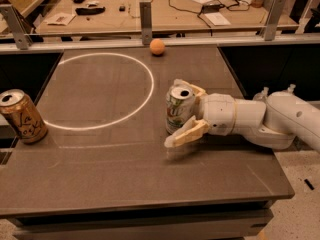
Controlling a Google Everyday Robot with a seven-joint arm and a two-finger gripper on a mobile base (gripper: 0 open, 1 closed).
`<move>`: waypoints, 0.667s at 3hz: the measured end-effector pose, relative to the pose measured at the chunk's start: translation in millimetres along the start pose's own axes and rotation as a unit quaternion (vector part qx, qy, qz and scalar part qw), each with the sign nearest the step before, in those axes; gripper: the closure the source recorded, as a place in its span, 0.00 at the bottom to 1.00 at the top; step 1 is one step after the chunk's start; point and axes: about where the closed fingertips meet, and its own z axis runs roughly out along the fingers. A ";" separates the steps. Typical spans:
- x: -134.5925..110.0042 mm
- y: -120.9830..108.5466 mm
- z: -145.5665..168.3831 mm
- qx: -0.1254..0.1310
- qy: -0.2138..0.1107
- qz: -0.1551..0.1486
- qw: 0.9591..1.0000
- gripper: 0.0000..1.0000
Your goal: Place 7up can upright
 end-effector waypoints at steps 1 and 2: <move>0.0 0.1 0.1 0.000 0.000 0.000 1.000 0.00; -12.7 -8.9 -5.0 -0.011 0.028 -0.015 0.999 0.00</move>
Offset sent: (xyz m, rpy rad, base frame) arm 0.0221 -0.0270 0.0382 -0.1901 -0.0573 0.0426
